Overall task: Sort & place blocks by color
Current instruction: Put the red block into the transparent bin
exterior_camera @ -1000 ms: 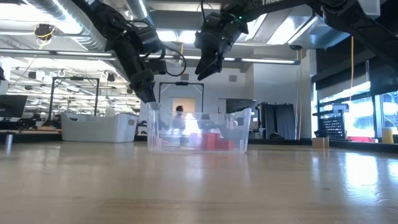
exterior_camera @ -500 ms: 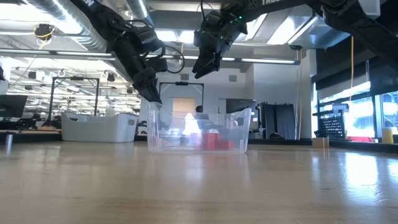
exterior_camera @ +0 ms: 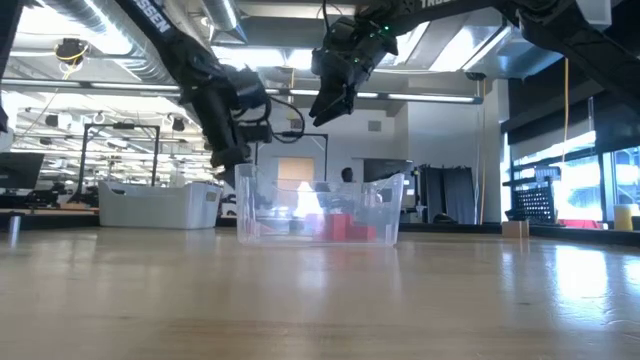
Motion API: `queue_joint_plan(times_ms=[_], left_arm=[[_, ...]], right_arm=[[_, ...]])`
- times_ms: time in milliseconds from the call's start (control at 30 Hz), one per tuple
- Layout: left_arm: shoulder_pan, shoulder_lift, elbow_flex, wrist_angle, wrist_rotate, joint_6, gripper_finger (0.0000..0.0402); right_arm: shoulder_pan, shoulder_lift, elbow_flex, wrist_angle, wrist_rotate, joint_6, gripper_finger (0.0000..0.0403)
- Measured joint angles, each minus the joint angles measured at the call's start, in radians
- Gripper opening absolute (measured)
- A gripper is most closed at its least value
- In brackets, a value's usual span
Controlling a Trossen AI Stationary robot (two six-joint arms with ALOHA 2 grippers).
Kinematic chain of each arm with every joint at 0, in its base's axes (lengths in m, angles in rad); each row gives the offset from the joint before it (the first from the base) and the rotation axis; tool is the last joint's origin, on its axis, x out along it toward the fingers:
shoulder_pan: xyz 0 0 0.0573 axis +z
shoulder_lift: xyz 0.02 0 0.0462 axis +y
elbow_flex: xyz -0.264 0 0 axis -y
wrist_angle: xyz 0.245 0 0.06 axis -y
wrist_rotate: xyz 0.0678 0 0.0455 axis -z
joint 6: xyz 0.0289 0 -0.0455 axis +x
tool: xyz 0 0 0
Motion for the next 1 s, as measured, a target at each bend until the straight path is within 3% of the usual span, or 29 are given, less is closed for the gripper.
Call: queue_joint_plan(times_ms=[367, 533, 1000], left_arm=[[0.032, 0.11, 0.0, 0.046, -0.032, 0.0, 0.0266], [0.049, 0.134, 0.0, 0.087, 0.021, 0.071, 0.0266], [0.099, 0.155, 0.001, 0.055, 0.122, 0.092, 0.0263]], right_arm=[[0.0, 0.0, 0.0, 0.0, 0.0, 0.0, 0.0243], [0.0, 0.0, 0.0, 0.0, 0.0, 0.0, 0.0243], [0.0, 0.0, 0.0, 0.0, 0.0, 0.0, 0.0243]])
